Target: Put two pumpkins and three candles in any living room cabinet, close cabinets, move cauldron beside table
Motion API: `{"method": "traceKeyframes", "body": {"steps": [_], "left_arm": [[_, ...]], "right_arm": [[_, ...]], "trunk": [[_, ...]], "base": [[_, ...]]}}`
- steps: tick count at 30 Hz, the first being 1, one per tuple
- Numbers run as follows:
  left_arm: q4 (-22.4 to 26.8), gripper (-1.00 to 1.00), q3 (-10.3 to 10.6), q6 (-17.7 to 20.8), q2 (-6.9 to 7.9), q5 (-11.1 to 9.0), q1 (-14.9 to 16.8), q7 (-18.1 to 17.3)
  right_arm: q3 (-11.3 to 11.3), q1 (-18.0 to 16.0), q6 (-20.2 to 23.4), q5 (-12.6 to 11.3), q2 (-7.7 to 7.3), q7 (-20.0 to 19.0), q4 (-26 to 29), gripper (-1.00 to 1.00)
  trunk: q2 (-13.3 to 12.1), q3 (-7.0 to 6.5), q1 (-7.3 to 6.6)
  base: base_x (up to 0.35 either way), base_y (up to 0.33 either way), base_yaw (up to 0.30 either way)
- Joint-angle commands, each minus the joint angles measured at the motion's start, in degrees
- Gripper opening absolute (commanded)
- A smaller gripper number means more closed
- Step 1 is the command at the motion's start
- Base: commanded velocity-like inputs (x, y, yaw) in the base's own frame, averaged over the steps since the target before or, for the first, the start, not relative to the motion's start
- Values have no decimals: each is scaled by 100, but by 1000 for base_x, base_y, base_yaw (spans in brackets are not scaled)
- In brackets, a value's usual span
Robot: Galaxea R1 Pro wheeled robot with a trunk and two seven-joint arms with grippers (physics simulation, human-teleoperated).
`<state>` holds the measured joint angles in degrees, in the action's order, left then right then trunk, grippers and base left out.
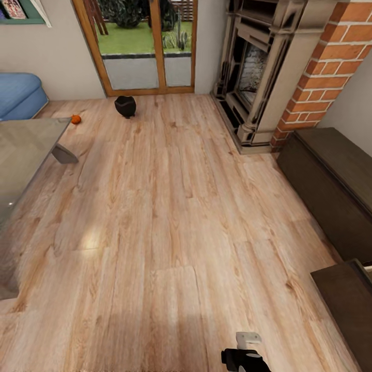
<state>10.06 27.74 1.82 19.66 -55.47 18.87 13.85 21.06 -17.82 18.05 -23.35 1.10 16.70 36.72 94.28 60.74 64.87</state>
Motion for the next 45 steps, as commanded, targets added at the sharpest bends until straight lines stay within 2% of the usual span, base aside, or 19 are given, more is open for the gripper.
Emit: {"method": "traceKeyframes", "body": {"steps": [1,5,8,10,11,14,15,17,19,21,26,30,32,33,34,37,39,45], "left_arm": [[95,100,47,23,21,-41,1,27],[468,100,51,58,42,-43,2,-36],[885,100,60,298,56,45,-2,-59],[1252,100,58,604,88,272,-5,-64],[1354,100,56,691,100,334,-5,-64],[2089,100,25,1256,198,558,2,-66],[2476,100,2,1597,252,599,8,-62],[2907,100,-21,2019,285,625,21,-54],[3171,100,-34,2265,266,635,83,-39],[3258,100,-37,2353,231,635,183,-32],[3150,100,-26,2433,-147,627,577,33],[2783,100,-27,2408,-432,809,882,38],[2634,100,-25,2386,-614,997,977,38],[2596,100,-27,2369,-831,1341,1030,38],[2599,100,-25,2370,-895,1424,1036,38],[2603,100,-30,2385,-1014,1536,1045,40],[2597,100,-31,2401,-1054,1538,1047,33],[2605,100,-32,2430,-1097,1522,1048,7]], "right_arm": [[30,-2,16,-55,-5,52,11,100],[26,-2,3,-55,-5,41,11,100],[23,-2,-97,-61,-5,30,11,100],[20,-2,-178,-63,-5,28,11,100],[19,-2,-199,-63,-5,27,11,100],[14,-2,-404,-61,-5,26,11,100],[13,-2,-521,-62,-5,26,11,100],[13,-2,-615,-60,-5,26,11,100],[17,-2,-706,-54,-5,26,14,100],[19,-2,-784,-50,-5,26,17,100],[27,-2,-911,-45,-5,60,19,100],[19,-2,-909,-45,-5,78,20,100],[10,-2,-894,-41,-5,79,24,100],[5,-2,-889,-48,-5,77,23,100],[5,-2,-890,-47,-5,76,22,100],[11,-2,-896,-42,-6,78,23,100],[16,-2,-901,-35,-6,83,26,100],[28,-2,-928,-29,-13,91,28,100]], "trunk": [[2,10,0],[-79,-2,-44],[-199,-42,-110],[-279,-74,-154],[-319,-91,-176],[-440,-143,-242],[-480,-161,-264],[-560,-196,-308],[-640,-232,-352],[-720,-268,-396],[-921,-358,-506],[-1081,-430,-593],[-1161,-466,-637],[-1202,-484,-659],[-1242,-501,-681],[-1362,-555,-747],[-1442,-591,-791],[-1683,-699,-923]], "base": [[0,0,238],[0,0,235],[0,0,166],[0,0,61],[0,0,38],[0,0,17],[0,0,5],[0,0,3],[0,0,1],[0,0,0],[0,0,0],[0,0,0],[0,0,0],[0,0,0],[0,0,0],[0,0,0],[0,0,0],[0,0,0]]}}
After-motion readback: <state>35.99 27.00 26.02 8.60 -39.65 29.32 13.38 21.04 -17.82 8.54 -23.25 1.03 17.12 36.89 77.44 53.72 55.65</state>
